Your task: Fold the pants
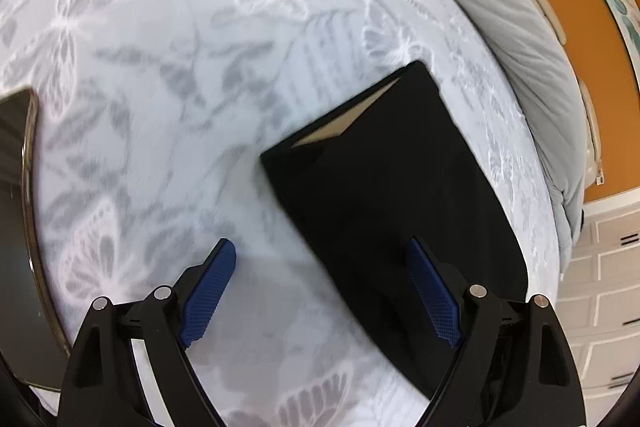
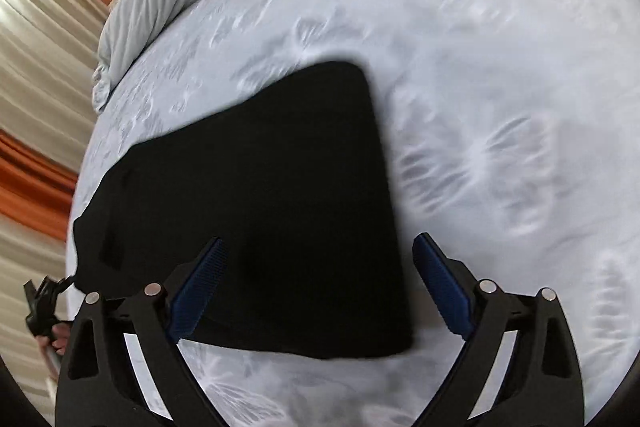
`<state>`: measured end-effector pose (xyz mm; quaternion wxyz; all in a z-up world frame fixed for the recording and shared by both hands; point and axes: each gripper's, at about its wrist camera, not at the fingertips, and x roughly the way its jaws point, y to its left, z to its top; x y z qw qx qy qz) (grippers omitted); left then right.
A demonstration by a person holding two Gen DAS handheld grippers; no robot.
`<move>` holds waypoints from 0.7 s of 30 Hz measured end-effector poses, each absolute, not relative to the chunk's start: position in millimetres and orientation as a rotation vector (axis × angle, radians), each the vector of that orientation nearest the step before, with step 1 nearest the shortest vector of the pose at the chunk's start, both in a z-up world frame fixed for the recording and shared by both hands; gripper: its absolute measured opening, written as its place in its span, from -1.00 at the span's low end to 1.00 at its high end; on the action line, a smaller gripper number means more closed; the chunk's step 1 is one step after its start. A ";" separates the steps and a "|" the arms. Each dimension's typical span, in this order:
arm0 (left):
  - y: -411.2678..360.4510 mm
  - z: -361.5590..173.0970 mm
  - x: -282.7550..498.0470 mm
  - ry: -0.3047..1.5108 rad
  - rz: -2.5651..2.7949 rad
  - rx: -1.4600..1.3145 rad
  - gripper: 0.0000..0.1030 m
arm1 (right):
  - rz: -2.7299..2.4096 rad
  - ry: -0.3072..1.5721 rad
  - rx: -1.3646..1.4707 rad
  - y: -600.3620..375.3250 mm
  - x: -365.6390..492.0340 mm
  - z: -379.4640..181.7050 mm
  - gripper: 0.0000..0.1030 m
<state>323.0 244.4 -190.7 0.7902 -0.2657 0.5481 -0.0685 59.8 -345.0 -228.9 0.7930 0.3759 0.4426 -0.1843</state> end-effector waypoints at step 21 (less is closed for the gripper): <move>180.4 -154.1 272.9 1.168 -0.541 -0.509 -0.71 | -0.446 0.764 0.710 -370.4 -25.7 -162.9 -0.49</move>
